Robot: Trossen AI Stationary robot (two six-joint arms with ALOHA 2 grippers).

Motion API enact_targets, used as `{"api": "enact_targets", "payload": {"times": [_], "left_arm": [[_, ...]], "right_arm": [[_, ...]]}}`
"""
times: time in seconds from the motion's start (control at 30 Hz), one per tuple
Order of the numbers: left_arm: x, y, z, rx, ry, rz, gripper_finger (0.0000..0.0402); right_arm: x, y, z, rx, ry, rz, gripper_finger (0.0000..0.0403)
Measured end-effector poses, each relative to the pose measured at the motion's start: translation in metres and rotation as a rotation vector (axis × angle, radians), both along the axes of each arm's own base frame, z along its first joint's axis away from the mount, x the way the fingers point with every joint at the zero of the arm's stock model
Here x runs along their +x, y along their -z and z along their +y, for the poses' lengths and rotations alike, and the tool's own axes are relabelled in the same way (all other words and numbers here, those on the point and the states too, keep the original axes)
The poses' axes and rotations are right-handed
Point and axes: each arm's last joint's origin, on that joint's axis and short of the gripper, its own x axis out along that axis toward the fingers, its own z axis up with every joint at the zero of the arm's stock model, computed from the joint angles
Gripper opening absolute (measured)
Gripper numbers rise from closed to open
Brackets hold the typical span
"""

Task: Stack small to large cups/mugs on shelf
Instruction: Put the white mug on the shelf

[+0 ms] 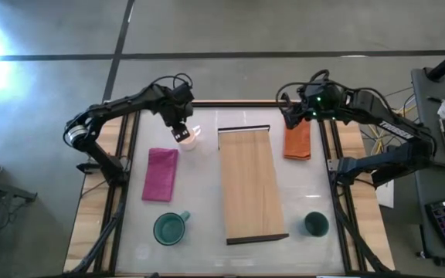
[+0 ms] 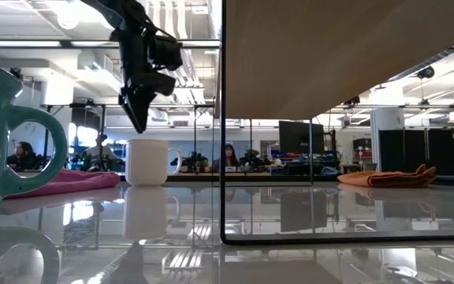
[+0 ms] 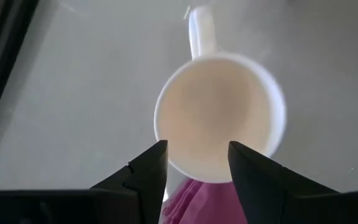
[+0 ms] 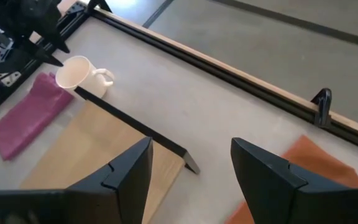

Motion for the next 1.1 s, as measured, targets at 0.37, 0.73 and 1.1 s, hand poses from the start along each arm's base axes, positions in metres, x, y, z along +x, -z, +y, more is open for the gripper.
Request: {"api": "enact_targets", "payload": {"times": [0.37,0.73,1.1], "left_arm": [[0.0,0.013,0.004,0.056,-0.012,0.01,0.0156],[0.002,0.018,0.018,0.142,-0.021,-0.028,0.0156],[0.007,0.041,0.025,0.078,0.049,0.04,0.0156]], "right_arm": [[0.007,0.019,-0.002,0.023,0.014,-0.002,0.0211],[0.009,0.022,-0.003,0.027,0.016,-0.012,0.0211],[0.009,0.021,-0.003,0.018,0.02,-0.02,0.0211]]}}
